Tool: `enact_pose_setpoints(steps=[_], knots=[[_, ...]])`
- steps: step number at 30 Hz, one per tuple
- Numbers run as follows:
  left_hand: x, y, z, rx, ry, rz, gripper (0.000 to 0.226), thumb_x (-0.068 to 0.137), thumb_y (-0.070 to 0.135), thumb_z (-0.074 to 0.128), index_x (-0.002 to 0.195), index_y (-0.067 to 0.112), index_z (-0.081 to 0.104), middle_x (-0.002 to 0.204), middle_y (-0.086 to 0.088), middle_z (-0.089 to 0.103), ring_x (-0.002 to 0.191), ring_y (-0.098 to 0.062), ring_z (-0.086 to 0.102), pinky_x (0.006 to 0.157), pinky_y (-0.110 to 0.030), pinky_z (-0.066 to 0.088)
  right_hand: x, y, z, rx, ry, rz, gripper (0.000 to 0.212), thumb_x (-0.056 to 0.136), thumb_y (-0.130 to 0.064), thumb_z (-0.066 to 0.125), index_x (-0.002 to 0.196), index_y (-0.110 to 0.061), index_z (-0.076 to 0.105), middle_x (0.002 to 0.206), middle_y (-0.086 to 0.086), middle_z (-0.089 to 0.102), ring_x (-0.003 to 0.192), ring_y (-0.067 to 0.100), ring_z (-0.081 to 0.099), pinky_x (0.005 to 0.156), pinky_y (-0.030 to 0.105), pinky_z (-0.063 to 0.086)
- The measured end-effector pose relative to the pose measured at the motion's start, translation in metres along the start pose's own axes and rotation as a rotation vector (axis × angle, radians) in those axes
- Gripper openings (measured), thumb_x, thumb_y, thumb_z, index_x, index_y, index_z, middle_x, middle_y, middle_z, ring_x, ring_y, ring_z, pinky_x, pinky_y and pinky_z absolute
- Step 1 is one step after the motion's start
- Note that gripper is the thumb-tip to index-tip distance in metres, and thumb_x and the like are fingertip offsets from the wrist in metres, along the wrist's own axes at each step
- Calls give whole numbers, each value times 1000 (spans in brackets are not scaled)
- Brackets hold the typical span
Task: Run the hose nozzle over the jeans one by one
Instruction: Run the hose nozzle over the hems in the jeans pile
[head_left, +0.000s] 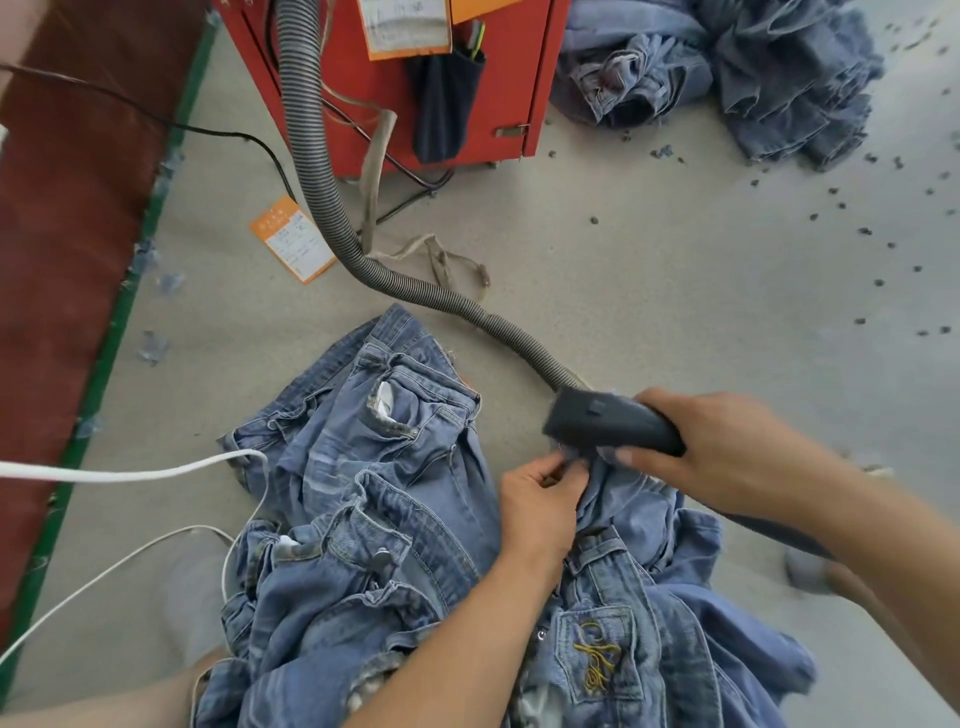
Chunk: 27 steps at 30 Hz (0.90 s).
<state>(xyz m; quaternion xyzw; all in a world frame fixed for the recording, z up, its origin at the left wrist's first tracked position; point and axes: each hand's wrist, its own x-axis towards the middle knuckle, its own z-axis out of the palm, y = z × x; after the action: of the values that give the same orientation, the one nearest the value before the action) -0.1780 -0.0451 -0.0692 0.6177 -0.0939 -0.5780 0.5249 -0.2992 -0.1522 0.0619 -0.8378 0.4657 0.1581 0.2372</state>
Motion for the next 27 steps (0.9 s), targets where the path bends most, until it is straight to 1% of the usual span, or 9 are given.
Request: enact_pose_setpoints(steps=[2,5,8,12,18,20,22,24,27], knots=[[-3,-2,0,23,-2,25,18,94,4,71,102,15,83,90,4,79,82,-3,65,78,-25,57,12,-7,0,56,86,96,29,97,-55,62,113,-31,56,81,-10,63,71,10,60,66,35,51],[-3,-2,-2,11,18,33,24,95,5,69,118,10,77,104,1,80,98,-9,70,92,-32,59,9,0,-20,264,160,180,18,95,-51,65,101,-35,58,59,-6,63,49,6,60,44,22,43],[-1,-2,-3,29,45,48,22,95,7,70,115,11,79,97,4,80,90,-4,68,86,-30,59,-18,7,-39,363,15,106,10,90,-53,67,92,-46,59,55,-13,66,37,5,57,38,14,40],[-4,-4,-4,51,16,37,17,95,6,70,105,12,82,85,5,77,77,-4,58,70,-26,50,-19,-1,-19,124,-127,87,16,90,-56,67,100,-43,61,70,-15,68,62,-3,64,50,13,43],[-13,-2,-15,58,-39,-14,18,97,11,66,95,22,80,99,-9,78,94,-22,72,86,-35,59,5,13,-18,391,192,276,21,95,-49,67,94,-31,58,56,1,66,41,15,64,36,29,50],[-12,2,-17,-46,-35,-121,20,98,6,56,94,11,75,108,-21,73,99,-32,70,93,-46,59,-4,29,-29,477,216,317,26,94,-50,68,89,-26,60,55,7,68,43,26,67,41,40,56],[-12,7,-20,-290,-108,-234,31,93,3,47,85,8,76,95,-20,74,89,-32,68,84,-43,59,-14,41,-33,507,202,348,35,93,-51,68,84,-18,62,55,7,68,43,26,66,45,36,55],[-12,11,-23,-474,-109,-309,43,97,11,41,77,10,79,85,-15,74,80,-30,68,80,-39,57,-21,49,-29,525,187,385,42,93,-52,67,79,-13,63,54,8,68,42,24,65,44,27,51],[-8,16,-28,-620,-36,-373,53,102,35,35,96,4,78,101,-22,75,91,-36,73,86,-47,59,-24,54,-16,511,161,412,42,95,-50,67,79,-11,63,53,8,68,40,21,63,41,24,49]])
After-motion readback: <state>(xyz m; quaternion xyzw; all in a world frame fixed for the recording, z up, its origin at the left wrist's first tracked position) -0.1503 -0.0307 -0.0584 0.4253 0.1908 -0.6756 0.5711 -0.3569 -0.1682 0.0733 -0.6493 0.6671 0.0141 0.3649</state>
